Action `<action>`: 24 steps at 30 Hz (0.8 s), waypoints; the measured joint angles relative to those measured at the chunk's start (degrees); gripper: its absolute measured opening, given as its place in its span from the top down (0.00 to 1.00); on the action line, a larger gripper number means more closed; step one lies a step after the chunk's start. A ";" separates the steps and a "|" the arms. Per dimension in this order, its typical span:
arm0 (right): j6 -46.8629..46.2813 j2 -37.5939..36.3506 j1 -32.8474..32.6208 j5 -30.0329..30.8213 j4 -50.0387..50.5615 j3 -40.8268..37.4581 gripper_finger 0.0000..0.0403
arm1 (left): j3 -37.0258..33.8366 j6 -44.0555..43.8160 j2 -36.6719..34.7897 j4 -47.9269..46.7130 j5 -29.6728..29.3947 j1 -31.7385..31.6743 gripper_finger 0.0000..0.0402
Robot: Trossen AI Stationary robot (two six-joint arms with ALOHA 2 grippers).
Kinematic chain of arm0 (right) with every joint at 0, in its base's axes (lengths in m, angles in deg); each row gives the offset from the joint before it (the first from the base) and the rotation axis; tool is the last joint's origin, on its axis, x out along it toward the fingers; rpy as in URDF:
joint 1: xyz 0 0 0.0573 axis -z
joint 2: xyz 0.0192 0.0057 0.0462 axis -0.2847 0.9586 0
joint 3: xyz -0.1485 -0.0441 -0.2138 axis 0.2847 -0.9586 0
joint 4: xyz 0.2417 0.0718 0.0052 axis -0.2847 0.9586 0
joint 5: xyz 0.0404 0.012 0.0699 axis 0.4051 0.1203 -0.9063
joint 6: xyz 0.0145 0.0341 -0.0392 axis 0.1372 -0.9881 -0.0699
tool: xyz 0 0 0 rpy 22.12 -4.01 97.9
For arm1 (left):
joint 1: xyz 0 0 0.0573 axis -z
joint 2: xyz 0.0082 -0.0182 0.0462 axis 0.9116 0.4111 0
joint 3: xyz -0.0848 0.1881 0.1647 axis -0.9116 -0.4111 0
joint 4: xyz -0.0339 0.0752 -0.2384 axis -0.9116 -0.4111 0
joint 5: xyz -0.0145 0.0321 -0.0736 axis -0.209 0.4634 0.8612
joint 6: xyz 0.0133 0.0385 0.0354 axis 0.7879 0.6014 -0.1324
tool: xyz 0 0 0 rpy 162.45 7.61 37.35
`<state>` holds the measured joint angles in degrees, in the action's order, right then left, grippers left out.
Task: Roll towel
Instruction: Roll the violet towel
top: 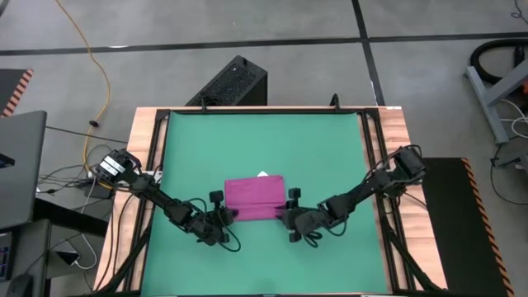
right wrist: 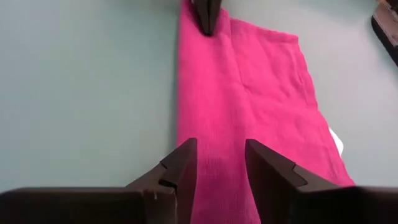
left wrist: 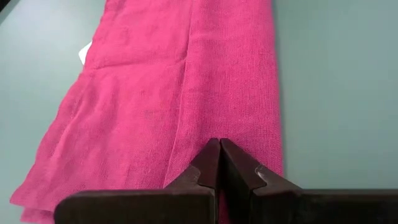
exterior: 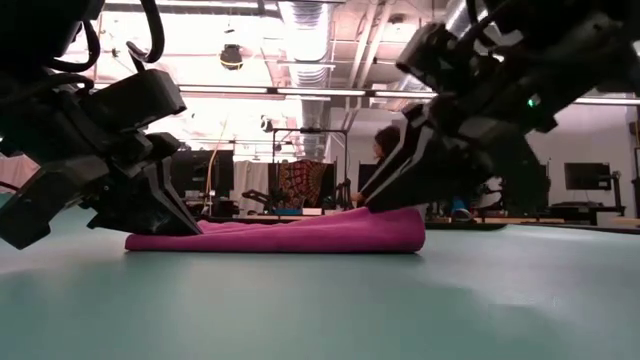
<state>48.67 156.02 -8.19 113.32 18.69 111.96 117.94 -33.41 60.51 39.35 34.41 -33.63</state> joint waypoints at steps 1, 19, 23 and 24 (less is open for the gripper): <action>-0.28 0.39 0.40 -0.03 -0.69 -0.29 0.63 | 0.00 0.02 0.00 -0.02 0.35 0.00 1.00; -10.57 0.47 3.41 -4.28 -1.73 -5.83 0.69 | 0.00 -0.31 0.02 0.12 0.79 0.00 1.00; -9.48 0.47 3.41 -3.91 -3.00 -5.92 0.69 | 0.00 -0.39 0.02 0.25 0.81 0.00 1.00; -8.14 0.46 3.41 -3.42 -3.94 -5.96 0.69 | 0.00 -0.40 0.02 0.26 0.79 0.00 1.00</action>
<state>40.53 156.48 -4.78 109.90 14.76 105.99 117.94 -33.80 60.53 39.61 35.20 -33.63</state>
